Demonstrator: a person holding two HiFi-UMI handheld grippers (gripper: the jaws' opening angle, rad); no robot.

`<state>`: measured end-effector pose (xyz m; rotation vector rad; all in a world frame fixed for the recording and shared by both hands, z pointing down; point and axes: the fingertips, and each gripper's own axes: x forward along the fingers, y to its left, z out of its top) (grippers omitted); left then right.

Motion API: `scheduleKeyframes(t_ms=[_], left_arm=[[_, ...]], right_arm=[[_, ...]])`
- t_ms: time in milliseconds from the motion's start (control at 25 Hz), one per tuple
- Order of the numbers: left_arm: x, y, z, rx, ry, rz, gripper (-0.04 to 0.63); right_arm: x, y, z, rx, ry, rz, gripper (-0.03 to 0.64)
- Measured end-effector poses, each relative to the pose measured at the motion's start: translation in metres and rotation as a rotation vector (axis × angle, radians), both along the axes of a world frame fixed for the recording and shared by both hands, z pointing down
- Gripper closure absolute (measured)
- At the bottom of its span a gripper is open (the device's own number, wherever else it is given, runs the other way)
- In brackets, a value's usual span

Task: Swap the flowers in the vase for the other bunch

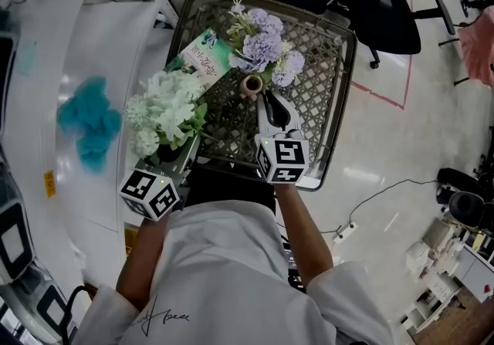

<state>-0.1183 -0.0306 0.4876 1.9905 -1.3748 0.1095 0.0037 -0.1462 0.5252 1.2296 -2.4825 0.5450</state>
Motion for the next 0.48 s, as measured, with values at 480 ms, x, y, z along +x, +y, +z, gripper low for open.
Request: scheduleKeyframes(t_ms=[480], left_arm=[[0.008, -0.007, -0.018, 0.032, 0.015, 0.045, 0.523]], right_arm=[[0.013, 0.017, -0.034, 0.027, -0.028, 0.007, 0.571]])
